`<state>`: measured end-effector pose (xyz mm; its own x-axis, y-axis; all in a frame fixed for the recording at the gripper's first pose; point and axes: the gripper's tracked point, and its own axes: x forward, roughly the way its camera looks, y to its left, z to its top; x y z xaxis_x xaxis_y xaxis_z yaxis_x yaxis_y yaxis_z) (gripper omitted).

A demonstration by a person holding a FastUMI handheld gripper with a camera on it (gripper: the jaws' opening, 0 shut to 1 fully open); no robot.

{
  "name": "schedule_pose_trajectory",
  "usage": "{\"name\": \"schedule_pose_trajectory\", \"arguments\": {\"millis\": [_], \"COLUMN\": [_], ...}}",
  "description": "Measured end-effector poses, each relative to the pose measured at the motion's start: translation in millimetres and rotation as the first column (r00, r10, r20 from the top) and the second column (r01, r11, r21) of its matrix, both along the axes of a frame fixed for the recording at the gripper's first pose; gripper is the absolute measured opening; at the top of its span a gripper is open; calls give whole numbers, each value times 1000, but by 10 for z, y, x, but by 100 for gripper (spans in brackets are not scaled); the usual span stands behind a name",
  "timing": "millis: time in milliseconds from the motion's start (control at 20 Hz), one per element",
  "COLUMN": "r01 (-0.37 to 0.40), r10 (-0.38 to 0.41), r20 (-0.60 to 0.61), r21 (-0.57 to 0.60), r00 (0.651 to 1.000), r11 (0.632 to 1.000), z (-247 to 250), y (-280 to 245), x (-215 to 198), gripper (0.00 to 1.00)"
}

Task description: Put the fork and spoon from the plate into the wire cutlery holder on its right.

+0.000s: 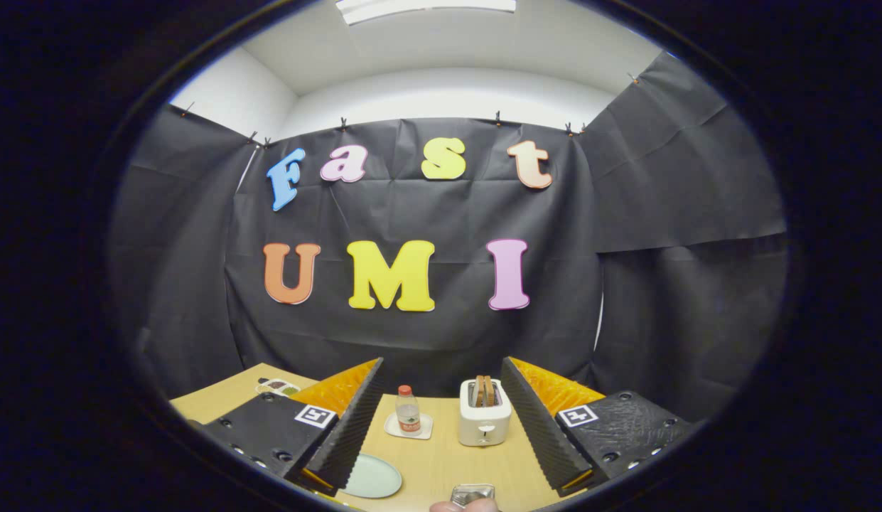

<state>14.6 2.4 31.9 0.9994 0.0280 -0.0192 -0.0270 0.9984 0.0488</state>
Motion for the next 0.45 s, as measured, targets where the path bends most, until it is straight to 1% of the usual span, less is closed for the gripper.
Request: {"name": "schedule_pose_trajectory", "arguments": {"millis": [200,450], "r01": [20,37], "r10": [-20,-37], "r20": [-16,6], "r21": [4,-1], "r00": [1000,999], "r11": [1000,999], "z": [-29,50], "y": [-90,-188], "x": [40,79], "gripper": [98,97]}}
